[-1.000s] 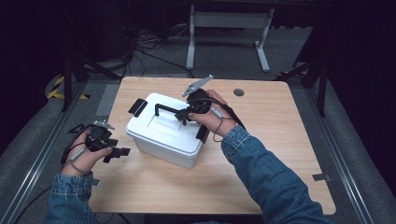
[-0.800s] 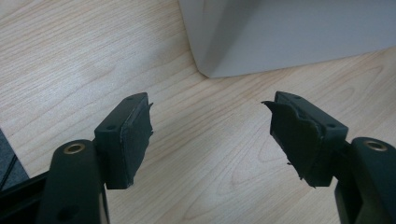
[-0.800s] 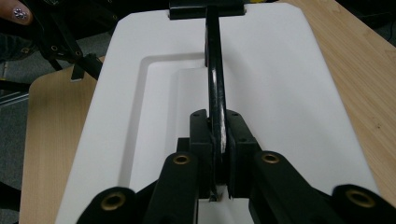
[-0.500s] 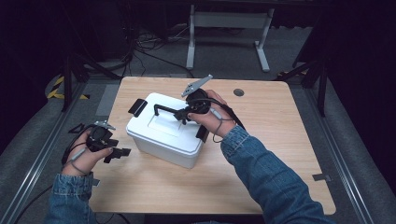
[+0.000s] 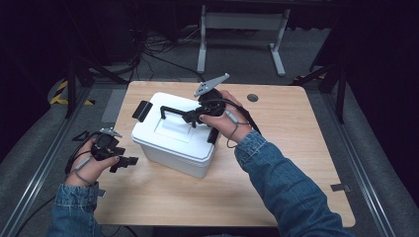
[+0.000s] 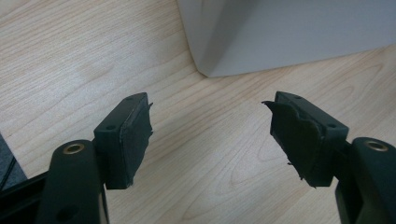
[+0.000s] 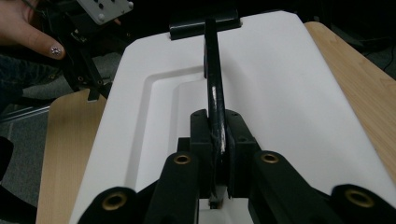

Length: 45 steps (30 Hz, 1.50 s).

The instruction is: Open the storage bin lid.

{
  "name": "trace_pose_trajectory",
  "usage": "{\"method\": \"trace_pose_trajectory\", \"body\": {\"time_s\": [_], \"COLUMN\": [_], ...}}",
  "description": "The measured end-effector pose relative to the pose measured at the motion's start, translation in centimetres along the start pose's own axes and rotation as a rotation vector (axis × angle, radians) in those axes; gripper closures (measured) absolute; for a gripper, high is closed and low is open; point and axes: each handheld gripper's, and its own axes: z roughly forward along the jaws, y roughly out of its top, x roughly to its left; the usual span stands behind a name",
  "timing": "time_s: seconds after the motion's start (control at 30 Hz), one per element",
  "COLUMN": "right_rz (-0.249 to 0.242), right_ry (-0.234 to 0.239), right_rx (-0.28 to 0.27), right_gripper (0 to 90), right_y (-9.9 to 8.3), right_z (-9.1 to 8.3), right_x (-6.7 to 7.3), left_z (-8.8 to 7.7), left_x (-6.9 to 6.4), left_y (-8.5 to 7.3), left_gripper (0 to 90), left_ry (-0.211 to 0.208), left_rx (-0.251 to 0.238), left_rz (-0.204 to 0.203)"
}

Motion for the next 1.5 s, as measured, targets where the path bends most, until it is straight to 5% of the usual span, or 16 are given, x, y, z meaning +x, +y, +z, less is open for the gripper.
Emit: {"method": "trace_pose_trajectory", "body": {"time_s": [0.8,1.5], "right_rz": [0.018,0.084], "right_ry": [-0.029,-0.117], "right_rx": [-0.099,-0.119], "right_gripper": [84.4,84.4], "right_y": [0.9,-2.0], "right_z": [-5.1,-10.3], "right_x": [-0.1,-2.0], "left_z": [0.1,0.3], "left_x": [0.0,0.1], "left_y": [0.0,-0.1], "left_gripper": [29.8,29.9], "left_ry": [-0.001,-0.007], "left_rx": [0.008,0.019], "left_rz": [-0.001,-0.008]}}
